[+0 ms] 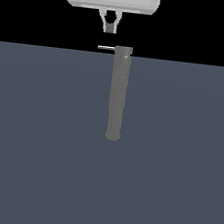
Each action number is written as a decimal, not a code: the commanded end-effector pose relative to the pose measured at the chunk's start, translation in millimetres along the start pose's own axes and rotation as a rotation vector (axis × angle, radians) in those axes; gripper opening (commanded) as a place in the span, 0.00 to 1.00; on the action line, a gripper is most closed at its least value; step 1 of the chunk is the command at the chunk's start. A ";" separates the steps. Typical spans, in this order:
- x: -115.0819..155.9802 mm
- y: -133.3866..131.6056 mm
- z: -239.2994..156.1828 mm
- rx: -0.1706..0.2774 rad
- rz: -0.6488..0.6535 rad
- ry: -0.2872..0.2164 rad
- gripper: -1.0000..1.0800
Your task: Turn on the faucet by rotating a designated handle.
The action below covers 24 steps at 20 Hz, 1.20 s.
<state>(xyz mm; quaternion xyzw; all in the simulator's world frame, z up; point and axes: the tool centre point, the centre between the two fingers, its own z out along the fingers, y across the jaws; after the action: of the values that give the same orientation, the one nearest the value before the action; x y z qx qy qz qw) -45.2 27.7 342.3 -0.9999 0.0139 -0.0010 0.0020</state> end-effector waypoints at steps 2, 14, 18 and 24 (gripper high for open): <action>22.3 -3.1 15.1 -0.001 0.004 0.000 0.00; 62.2 -8.1 40.3 -0.003 0.010 -0.002 0.00; 64.0 -8.1 41.3 -0.004 0.010 -0.002 0.00; 54.2 -11.1 41.3 -0.004 0.010 -0.002 0.00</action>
<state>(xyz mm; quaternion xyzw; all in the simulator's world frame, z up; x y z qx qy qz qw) 13.2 35.8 301.0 -0.9998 0.0193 0.0002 0.0001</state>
